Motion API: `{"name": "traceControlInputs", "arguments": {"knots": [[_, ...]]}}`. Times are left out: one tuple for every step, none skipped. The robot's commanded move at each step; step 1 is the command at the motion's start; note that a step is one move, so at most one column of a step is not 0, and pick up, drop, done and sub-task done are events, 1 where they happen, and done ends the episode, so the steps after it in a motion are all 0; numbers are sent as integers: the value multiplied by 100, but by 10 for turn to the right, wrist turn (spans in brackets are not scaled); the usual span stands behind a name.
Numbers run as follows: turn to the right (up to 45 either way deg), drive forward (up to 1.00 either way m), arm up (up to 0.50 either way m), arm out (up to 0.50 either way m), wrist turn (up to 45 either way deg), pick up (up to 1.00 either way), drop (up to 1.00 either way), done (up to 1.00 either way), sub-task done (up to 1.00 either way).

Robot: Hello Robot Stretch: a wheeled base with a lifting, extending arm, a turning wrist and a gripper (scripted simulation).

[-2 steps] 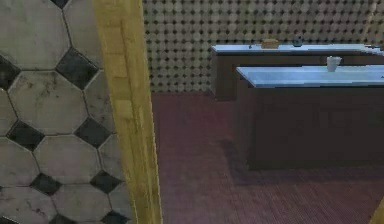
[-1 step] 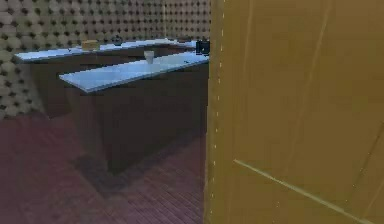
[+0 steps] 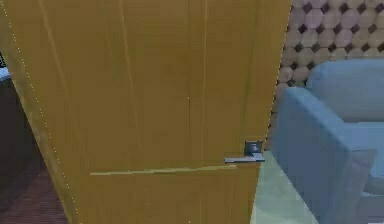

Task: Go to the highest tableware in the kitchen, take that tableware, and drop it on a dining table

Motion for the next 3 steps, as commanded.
{"name": "traceControlInputs", "arguments": {"knots": [[450, 0, 0, 0, 0, 0, 0, 0, 0], [390, 0, 0, 0, 0, 0, 0, 0, 0], [0, 5, 0, 0, 0, 0, 0, 0, 0]]}}
